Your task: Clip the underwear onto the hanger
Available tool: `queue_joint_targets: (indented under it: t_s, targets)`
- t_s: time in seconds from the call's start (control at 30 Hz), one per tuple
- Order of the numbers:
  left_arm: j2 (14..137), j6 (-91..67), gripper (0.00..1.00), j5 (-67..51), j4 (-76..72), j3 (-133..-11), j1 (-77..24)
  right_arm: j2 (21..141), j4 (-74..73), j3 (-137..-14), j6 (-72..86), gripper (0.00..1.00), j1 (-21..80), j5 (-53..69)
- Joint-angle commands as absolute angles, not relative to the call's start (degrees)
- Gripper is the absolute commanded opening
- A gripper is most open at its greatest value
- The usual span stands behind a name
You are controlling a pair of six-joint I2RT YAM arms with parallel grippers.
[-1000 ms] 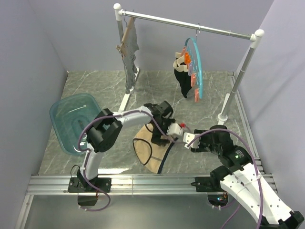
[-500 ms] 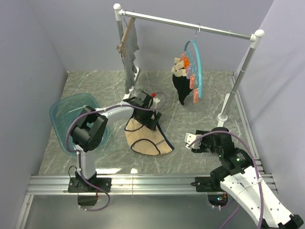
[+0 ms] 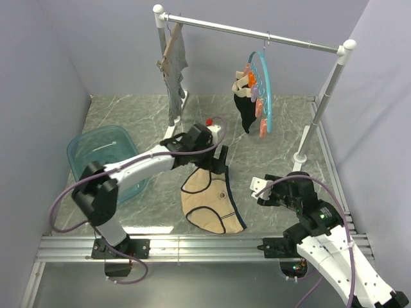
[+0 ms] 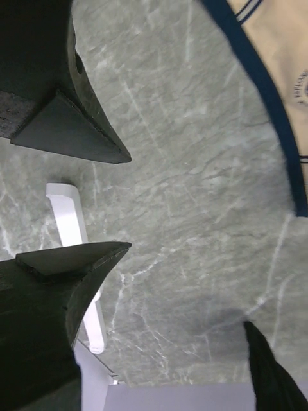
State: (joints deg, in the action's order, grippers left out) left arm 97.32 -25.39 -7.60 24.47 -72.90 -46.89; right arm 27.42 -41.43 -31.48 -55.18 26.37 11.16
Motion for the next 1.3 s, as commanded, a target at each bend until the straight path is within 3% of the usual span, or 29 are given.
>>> queue_joint_targets:
  t_s: [0.0,0.13,0.27,0.47,0.63,0.97,1.27]
  targets:
    - [91.9,-9.4,0.99,-10.6,17.4,-70.8,-46.0,24.9,-38.4,-32.7,-51.2,0.60,25.9,14.6]
    - [93.7,23.6,0.99,-29.3,26.6,-72.6,-46.6,25.8,-38.8,-33.4,-48.6,0.60,26.0,14.9]
    - [100.3,44.3,0.99,-27.9,36.5,-75.9,-53.2,26.9,-38.2,-35.9,-44.2,0.60,26.0,16.8]
    - [109.3,52.7,0.98,-24.8,35.8,-76.9,-57.6,21.4,-34.6,-36.0,-33.7,0.62,25.9,19.9]
    - [115.5,41.3,0.90,-19.5,28.6,-78.8,-56.7,20.0,-32.8,-37.4,-24.2,0.62,25.9,17.8]
    - [118.7,-3.3,0.86,-16.5,20.9,-77.6,-46.6,21.7,-28.0,-43.2,-0.6,0.63,26.0,5.4]
    - [96.9,-9.8,0.96,-29.5,0.5,-64.7,-43.8,23.6,-20.0,-48.9,7.5,0.62,26.0,0.3]
